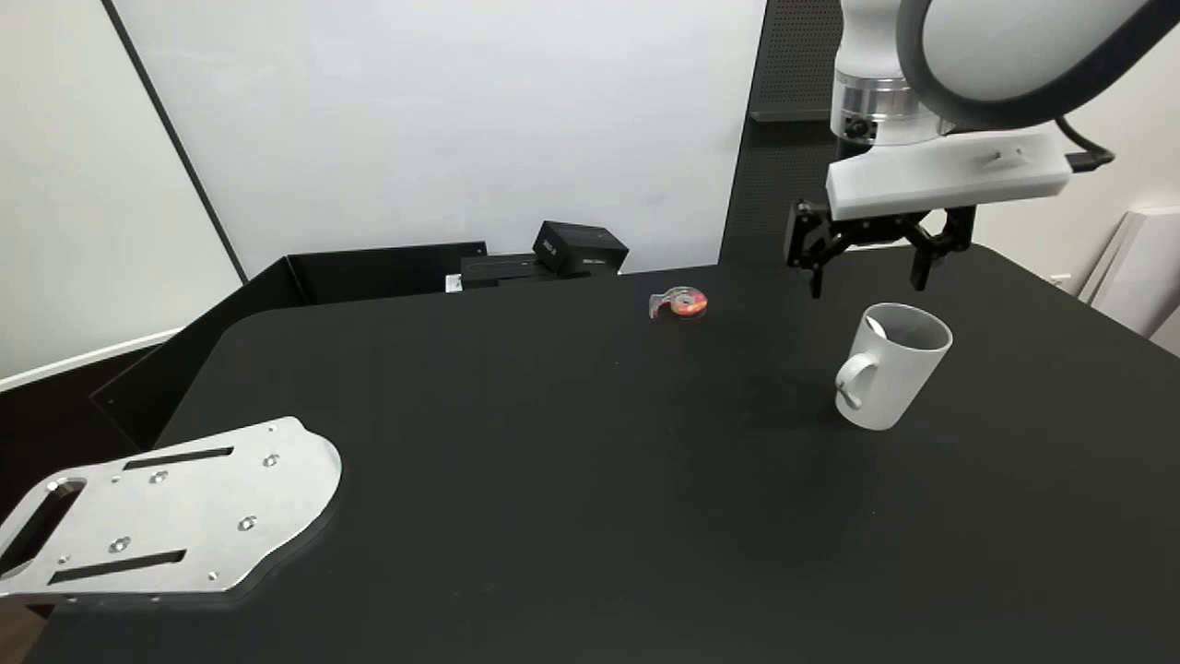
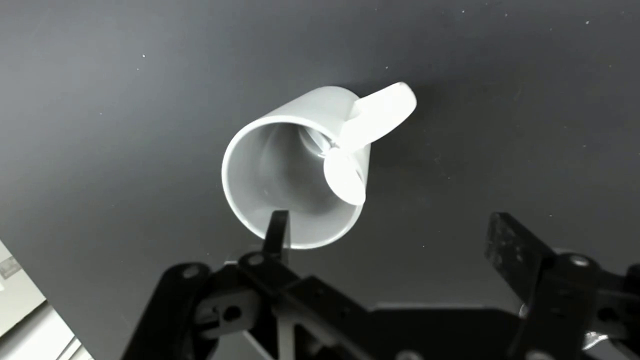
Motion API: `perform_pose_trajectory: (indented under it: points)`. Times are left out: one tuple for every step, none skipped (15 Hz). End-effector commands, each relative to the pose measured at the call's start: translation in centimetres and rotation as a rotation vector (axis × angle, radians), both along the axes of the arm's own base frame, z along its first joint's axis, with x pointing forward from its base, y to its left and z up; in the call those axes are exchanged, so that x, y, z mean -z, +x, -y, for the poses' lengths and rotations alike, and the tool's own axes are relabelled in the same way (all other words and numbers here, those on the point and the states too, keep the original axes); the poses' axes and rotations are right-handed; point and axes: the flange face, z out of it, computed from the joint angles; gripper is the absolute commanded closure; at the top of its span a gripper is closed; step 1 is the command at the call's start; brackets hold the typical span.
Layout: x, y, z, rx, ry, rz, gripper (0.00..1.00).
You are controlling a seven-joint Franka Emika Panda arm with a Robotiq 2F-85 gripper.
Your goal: Remove the white spoon from the grey mug and place it on the table
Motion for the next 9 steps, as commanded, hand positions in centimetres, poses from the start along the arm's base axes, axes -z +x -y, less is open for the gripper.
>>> perform_pose_trajectory:
  points:
    - [0.8, 0.7, 0.4, -0.003, -0.006, 0.010, 0.00]
    - [1.0, 0.8, 0.5, -0.002, -0.007, 0.009, 0.00]
    - [1.2, 0.8, 0.6, -0.002, -0.007, 0.007, 0.00]
    - [1.4, 0.7, 0.7, -0.002, -0.007, 0.005, 0.00]
    - [1.5, 0.7, 0.8, -0.002, -0.008, 0.003, 0.00]
    - [1.7, 0.7, 0.9, -0.002, -0.009, 0.000, 0.00]
    - [1.8, 0.7, 1.0, -0.002, -0.011, -0.002, 0.00]
    - [1.9, 0.6, 1.1, -0.002, -0.011, -0.004, 0.00]
    - [2.0, 0.6, 1.1, -0.002, -0.012, -0.006, 0.00]
